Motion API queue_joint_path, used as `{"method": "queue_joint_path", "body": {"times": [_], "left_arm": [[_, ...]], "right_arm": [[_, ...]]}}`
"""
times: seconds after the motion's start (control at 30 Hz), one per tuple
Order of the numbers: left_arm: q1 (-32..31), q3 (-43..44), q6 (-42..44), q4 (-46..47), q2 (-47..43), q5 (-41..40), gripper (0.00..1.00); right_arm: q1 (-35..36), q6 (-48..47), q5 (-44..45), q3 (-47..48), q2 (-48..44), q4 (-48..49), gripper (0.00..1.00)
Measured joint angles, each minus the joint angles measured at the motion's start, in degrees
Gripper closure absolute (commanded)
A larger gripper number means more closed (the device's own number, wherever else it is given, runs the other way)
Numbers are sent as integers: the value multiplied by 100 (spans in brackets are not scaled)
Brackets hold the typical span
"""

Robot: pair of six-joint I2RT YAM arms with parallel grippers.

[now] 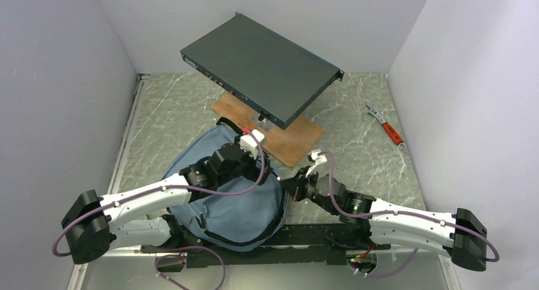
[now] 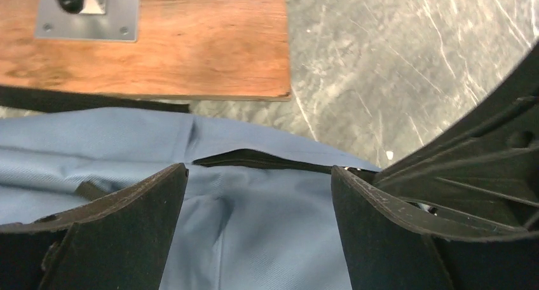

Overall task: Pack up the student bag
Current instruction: Zip the student bag at the center of the board.

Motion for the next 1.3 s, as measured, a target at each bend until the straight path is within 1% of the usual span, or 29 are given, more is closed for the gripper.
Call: {"method": "queue_joint_path", "body": {"times": [0.07,0.13,0.23,0.3,0.33,0.5,0.57,0.67,0.8,0.97,1.1,1.3], "left_arm": [[-269,192,-2,-116,201,-146,26],[-286,824,-407,-839,658,-439,30],[-289,2426,-1381,-2450,1628,-734,27],[-404,2994,-2035,-2964,1945,-798,26],[-468,3077,-2295,-3108,1978,-800,27],[-588,3080,-3707,-3696,2035,-955,30],[-623,2944,-4072,-3696,2000,-1132,29],[-743,2608,-4439,-3652,1790,-1390,29],[-833,2192,-4922,-3613,1322,-1716,31],[-817,1714,-5372,-3456,704,-1921,26],[-780,1738,-5646,-3462,754,-1867,27],[-702,2103,-5995,-3711,1290,-1690,26]], "right_arm": [[-20,-142,-55,4,-26,-107,100],[-31,-291,-81,39,-46,-302,100],[-31,-498,-120,118,-63,-479,100],[-31,-603,-142,142,-74,-511,100],[-31,-654,-153,146,-74,-509,100],[-31,-929,-249,157,-31,-507,100],[-31,-1038,-315,157,-28,-492,100],[-31,-1158,-372,157,-37,-455,100],[-42,-1405,-693,157,-46,-278,100],[-59,-1746,-1266,157,87,39,100],[-59,-1943,-1694,160,330,157,100],[-68,-2234,-2090,232,417,173,100]]}}
